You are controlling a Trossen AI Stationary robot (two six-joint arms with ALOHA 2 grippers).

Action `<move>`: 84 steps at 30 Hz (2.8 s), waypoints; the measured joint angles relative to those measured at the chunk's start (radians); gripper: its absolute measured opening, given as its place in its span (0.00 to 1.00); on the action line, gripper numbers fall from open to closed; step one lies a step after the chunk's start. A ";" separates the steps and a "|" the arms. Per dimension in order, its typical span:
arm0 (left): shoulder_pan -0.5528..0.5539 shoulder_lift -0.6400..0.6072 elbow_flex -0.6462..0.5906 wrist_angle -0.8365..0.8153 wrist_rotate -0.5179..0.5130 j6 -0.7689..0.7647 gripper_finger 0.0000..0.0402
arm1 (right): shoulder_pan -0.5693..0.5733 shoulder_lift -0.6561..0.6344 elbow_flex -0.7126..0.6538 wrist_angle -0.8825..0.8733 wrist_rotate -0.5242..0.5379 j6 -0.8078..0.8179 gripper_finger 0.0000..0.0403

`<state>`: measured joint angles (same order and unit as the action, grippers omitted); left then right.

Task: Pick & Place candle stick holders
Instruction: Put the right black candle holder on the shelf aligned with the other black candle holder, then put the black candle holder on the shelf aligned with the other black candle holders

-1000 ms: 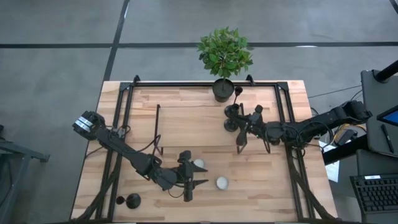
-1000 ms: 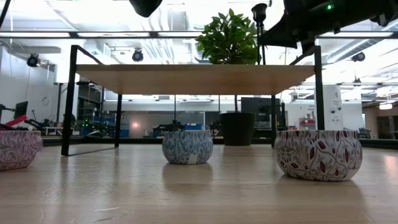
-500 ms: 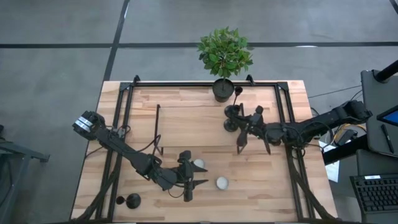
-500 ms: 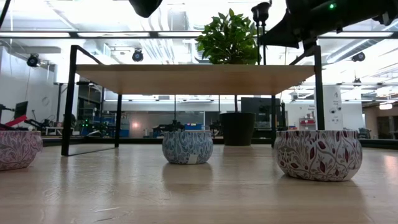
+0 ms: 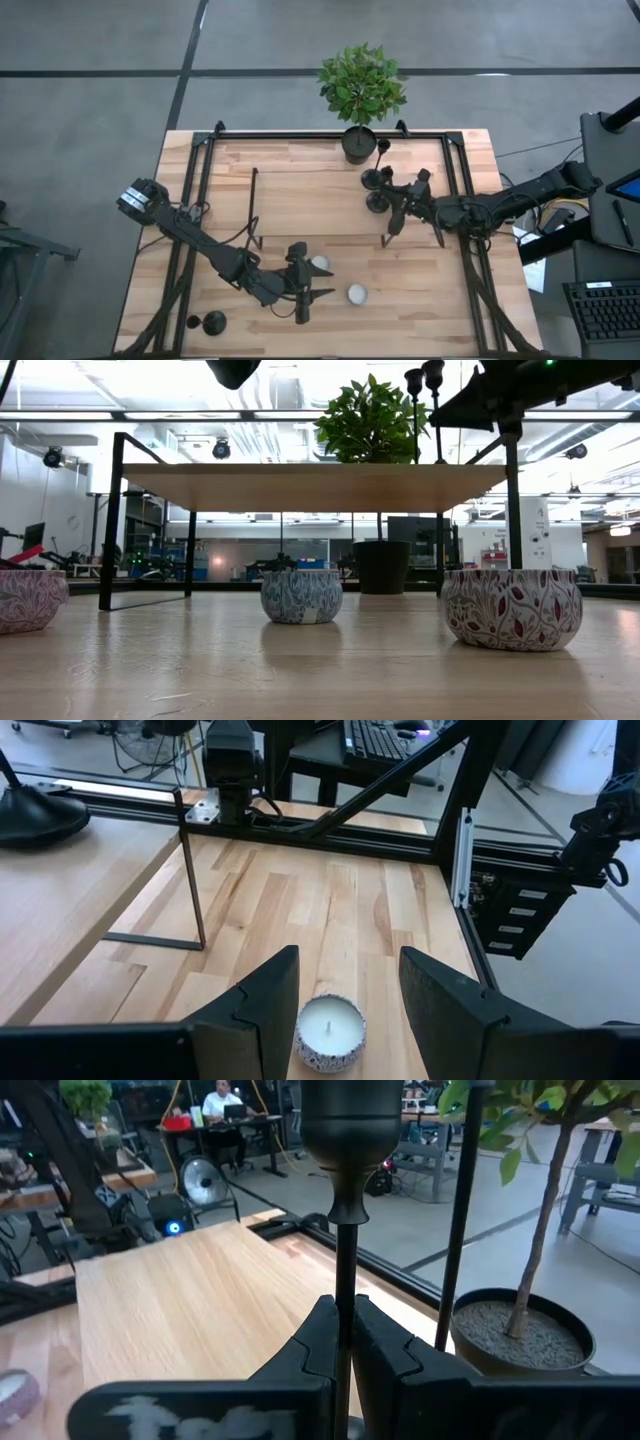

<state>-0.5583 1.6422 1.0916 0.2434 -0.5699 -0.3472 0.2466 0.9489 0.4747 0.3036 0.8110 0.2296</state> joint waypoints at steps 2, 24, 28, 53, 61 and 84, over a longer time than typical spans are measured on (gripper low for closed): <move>0.000 0.000 0.000 0.000 0.000 -0.002 0.42 | 0.000 0.012 0.000 -0.001 0.001 0.000 0.03; 0.000 0.001 0.000 0.001 0.000 -0.002 0.42 | -0.005 0.051 0.000 0.070 0.030 -0.008 0.03; 0.000 0.001 0.000 0.001 0.000 -0.003 0.42 | -0.005 0.081 0.000 0.078 0.039 -0.006 0.03; 0.000 0.001 0.000 -0.008 0.000 -0.009 0.42 | -0.001 0.102 -0.002 0.052 0.072 -0.021 0.23; 0.000 0.001 -0.001 -0.012 0.000 -0.009 0.42 | 0.041 0.056 -0.002 0.057 0.059 -0.032 0.39; -0.080 0.001 -0.003 -0.127 0.058 -0.056 0.42 | 0.397 0.000 0.019 0.040 0.053 -0.087 0.45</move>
<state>-0.6387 1.6432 1.0887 0.1164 -0.5121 -0.4030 0.6433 0.9490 0.4936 0.3440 0.8638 0.1426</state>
